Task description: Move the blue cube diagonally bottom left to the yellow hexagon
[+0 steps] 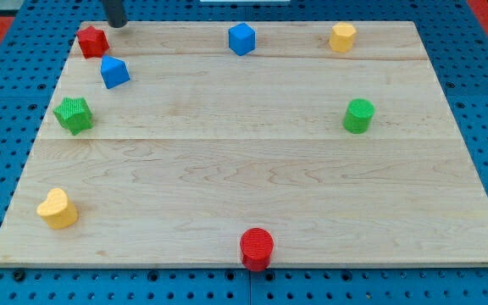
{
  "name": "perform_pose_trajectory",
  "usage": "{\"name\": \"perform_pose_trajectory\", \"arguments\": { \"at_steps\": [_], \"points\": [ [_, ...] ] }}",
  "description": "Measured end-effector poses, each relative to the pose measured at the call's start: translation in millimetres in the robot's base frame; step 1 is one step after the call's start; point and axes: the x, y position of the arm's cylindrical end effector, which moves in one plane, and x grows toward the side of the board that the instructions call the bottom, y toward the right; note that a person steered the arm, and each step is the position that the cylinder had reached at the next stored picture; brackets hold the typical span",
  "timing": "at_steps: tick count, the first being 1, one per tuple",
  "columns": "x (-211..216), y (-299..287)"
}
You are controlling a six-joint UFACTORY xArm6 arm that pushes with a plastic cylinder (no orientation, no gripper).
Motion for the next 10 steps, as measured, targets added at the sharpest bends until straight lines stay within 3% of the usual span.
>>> {"name": "perform_pose_trajectory", "arguments": {
  "at_steps": [1, 4, 7, 9, 10],
  "points": [
    [2.0, 85.8],
    [1.6, 163.9],
    [1.7, 182.1],
    [2.6, 252.5],
    [47.2, 197.5]
  ]
}}
